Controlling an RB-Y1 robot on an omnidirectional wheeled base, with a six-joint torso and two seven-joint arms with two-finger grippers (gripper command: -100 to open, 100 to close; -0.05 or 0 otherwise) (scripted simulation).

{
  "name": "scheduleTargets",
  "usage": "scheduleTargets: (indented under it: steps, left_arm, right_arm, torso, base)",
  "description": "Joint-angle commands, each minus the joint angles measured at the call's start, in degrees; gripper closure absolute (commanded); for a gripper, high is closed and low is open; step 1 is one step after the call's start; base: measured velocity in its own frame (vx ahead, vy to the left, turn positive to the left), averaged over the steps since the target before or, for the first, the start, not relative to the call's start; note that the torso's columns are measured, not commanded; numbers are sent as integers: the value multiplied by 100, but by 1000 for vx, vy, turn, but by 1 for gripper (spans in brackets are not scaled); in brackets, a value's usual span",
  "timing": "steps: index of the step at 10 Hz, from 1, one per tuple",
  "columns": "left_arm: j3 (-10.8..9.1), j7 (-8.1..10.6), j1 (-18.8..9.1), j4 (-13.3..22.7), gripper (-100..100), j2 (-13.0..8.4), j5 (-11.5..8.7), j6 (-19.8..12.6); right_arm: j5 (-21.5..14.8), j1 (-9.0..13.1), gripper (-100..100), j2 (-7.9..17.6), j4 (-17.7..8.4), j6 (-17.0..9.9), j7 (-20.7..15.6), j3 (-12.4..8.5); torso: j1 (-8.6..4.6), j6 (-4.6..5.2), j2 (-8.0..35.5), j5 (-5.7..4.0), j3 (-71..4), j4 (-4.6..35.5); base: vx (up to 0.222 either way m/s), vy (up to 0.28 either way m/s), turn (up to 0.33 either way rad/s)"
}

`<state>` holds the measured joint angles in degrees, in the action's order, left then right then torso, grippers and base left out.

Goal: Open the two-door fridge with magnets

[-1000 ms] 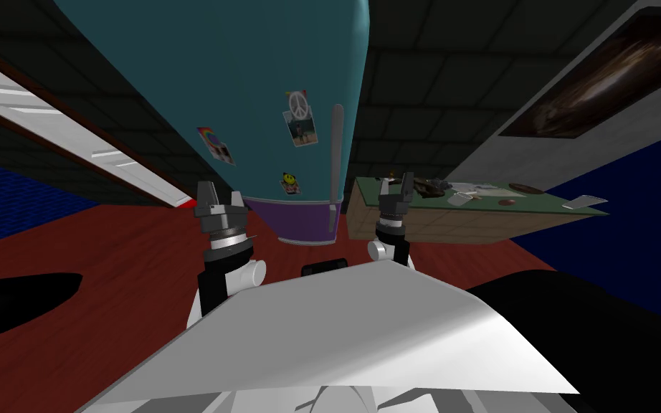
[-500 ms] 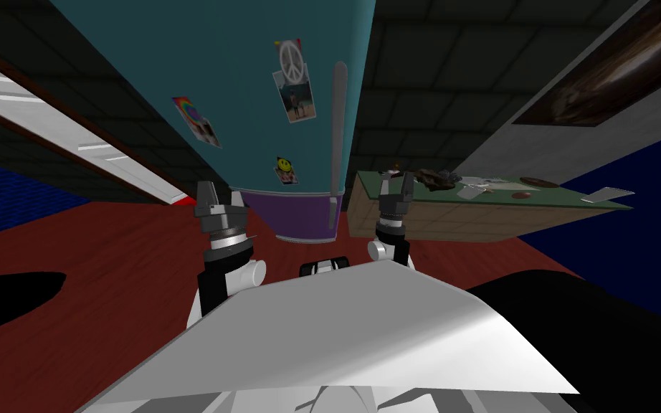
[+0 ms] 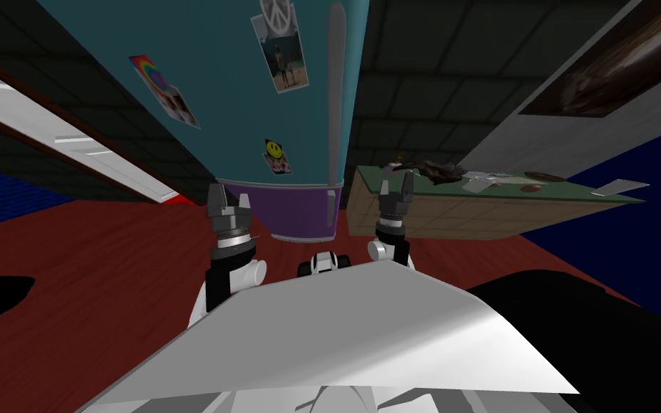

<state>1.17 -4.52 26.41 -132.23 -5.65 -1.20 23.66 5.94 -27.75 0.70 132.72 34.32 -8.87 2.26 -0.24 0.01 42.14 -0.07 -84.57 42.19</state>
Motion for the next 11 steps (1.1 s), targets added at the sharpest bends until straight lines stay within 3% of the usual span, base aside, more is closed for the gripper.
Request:
scheduleTargets:
  steps: [1,11]
  left_arm:
    - [32,-34,-108,370,-100,-152,64,219]
    - [127,-137,-420,1480,-100,-250,245,851]
  right_arm:
    - [0,0,0,0,0,0,0,0]
    - [0,0,0,0,0,0,0,0]
  torso:
    - [9,-1,6,1,-4,6]
    - [15,-1,11,4,-3,8]
  base:
    - [63,-149,-43]
    - [40,-90,-29]
